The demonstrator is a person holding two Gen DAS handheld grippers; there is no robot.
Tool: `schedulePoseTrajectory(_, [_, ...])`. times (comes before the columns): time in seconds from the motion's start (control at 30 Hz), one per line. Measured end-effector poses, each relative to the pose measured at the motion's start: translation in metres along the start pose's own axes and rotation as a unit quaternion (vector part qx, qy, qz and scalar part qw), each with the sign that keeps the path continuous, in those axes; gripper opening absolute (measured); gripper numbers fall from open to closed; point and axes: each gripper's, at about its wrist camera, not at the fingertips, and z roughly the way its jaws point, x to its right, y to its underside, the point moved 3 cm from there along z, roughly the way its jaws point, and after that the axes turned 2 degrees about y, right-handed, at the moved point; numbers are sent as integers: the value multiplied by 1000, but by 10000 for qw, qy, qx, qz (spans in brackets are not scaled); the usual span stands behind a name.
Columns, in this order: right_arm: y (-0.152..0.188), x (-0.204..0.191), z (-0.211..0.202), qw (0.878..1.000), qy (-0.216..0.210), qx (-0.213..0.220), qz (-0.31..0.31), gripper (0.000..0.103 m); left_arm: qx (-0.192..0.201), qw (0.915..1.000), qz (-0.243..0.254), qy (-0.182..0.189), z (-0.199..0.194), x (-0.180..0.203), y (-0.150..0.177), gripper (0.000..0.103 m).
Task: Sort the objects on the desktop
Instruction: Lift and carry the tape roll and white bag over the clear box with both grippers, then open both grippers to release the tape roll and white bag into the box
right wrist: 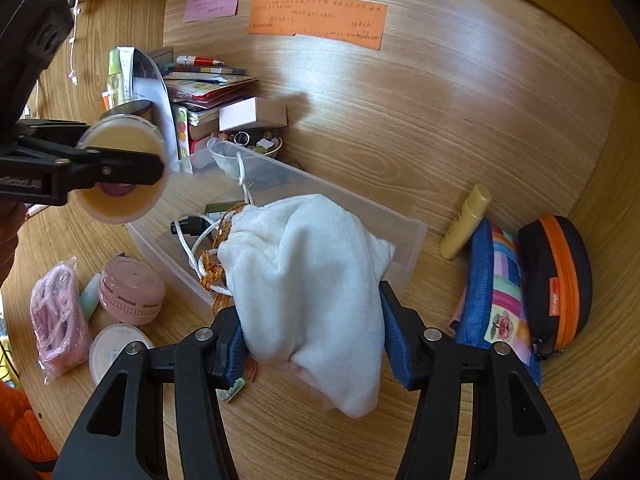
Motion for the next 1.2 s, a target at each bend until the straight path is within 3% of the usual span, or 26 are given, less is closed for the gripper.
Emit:
schedulePoseTrajectory(0.33, [-6, 0, 14, 9999, -168, -20, -24, 52, -464, 9989, 18, -64, 38, -3, -1, 65])
schedulePoseTrajectory(0.73, [-8, -5, 32, 9989, -277, -355, -86, 52, -695, 9974, 128, -157, 62, -4, 0, 65])
schedulePoseTrajectory(1.2, [-12, -9, 35, 9983, -103, -507, -263, 54, -894, 9958, 174, -133, 78, -4, 9, 65])
